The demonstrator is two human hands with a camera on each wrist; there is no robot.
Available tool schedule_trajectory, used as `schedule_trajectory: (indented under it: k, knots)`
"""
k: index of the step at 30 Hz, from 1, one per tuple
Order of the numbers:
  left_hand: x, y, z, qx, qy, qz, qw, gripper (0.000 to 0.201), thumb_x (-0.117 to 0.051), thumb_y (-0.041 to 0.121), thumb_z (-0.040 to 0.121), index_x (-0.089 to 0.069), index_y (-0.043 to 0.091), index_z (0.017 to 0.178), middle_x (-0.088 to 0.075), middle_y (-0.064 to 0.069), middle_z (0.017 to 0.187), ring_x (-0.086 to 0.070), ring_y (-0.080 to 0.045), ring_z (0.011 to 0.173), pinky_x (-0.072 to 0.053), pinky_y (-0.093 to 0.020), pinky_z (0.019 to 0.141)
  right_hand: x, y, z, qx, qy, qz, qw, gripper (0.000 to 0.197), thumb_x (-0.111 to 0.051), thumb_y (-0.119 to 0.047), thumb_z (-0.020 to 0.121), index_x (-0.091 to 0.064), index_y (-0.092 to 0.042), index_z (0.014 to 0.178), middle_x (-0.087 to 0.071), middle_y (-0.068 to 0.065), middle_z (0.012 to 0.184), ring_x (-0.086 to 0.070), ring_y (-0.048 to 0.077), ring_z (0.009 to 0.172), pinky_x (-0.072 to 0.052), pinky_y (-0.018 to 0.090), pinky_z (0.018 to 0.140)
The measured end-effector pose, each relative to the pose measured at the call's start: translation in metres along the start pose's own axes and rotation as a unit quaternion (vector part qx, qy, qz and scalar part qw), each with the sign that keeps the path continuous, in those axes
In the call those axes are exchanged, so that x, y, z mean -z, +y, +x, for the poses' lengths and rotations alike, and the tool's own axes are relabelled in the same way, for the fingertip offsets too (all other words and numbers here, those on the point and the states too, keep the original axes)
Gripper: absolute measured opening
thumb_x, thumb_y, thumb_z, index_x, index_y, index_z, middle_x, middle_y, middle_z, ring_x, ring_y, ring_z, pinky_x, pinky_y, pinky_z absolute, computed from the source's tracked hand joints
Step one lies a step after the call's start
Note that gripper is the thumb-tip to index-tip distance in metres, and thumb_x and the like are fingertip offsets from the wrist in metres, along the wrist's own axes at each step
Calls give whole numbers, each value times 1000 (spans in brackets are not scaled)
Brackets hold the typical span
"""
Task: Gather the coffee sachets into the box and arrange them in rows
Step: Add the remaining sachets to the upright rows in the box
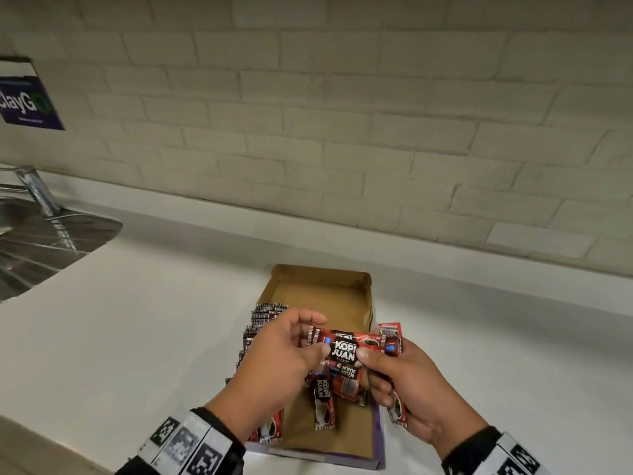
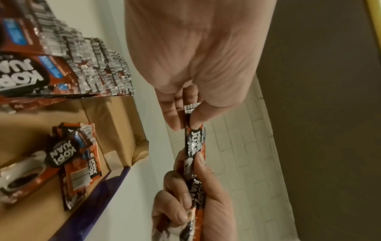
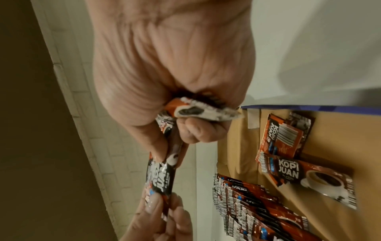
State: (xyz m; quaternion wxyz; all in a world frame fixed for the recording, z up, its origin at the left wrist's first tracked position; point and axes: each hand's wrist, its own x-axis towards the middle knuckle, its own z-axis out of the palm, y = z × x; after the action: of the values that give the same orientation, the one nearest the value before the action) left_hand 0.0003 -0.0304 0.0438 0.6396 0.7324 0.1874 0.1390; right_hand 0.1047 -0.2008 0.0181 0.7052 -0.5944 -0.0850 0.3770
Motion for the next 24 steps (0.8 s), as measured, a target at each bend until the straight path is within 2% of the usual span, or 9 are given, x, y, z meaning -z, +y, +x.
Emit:
schedule_trajectory:
  k: [3,5,8,10,13,15,18,20,24]
  knots:
    - [0,4,-1,30,14,-51,998,22,-70,-1,89,-71,17,101,-72,-1,86,-71,-21,65,-56,-27,62,-1,3,-8,-22,-29,-15,999,43,-78,-12,81,-61,-5,120,-58,11,65,-35,14,46,-32,25,42]
    - [2,4,1,31,5,-41,999,20,-70,1,91,-70,17,102,-74,-5,92,-72,-24,64,-59,-35,64,-3,4,-17,-37,-74,-57,995,46,-80,-18,85,-60,-12,127,-75,14,90,-37,11,45,-33,23,42]
    - [6,4,2,-2,-55,55,997,23,-71,7,91,-73,28,98,-74,-1,96,-73,-20,78,-62,-37,71,-5,7,-28,-48,-131,-72,988,52,-73,-34,85,-59,-14,130,-75,19,113,-40,8,44,-34,20,42]
    - [6,10,0,-19,-96,115,989,24,-72,11,90,-73,36,93,-74,5,95,-72,-14,86,-61,-32,73,-5,11,-31,-49,-130,-42,989,45,-73,-35,86,-65,-12,123,-76,21,103,-39,10,42,-34,23,40]
    - [7,23,0,-32,-101,151,983,27,-77,12,87,-72,35,99,-73,7,94,-72,-12,81,-61,-32,75,-9,14,-33,-19,-87,-118,989,23,-77,-31,87,-71,-12,100,-59,8,58,-32,15,40,-28,26,42]
    - [13,30,4,-24,-95,157,983,26,-81,11,82,-71,29,98,-71,2,90,-73,-18,76,-62,-40,75,-14,12,-33,5,-70,-177,982,9,-68,-19,97,-69,-11,102,-66,5,61,-42,15,41,-34,26,41]
    - [24,39,6,1,-113,205,972,17,-84,12,80,-71,16,90,-75,-6,80,-74,-21,67,-63,-42,72,-21,9,-30,24,-64,-211,975,16,-66,-15,99,-70,-14,114,-80,5,97,-75,19,77,-61,31,73]
    - [30,41,6,12,-120,207,971,13,-80,7,83,-71,10,91,-75,-11,78,-74,-21,65,-63,-40,70,-23,12,-27,28,-55,-195,979,19,-67,-15,98,-69,-14,116,-80,5,103,-76,24,98,-58,42,97]
    - [40,36,6,26,-106,235,966,10,-80,13,85,-72,10,90,-75,-10,72,-73,-20,64,-61,-33,67,-28,17,-23,33,-55,-197,978,23,-68,-16,97,-68,-15,120,-80,3,103,-76,20,99,-57,42,99]
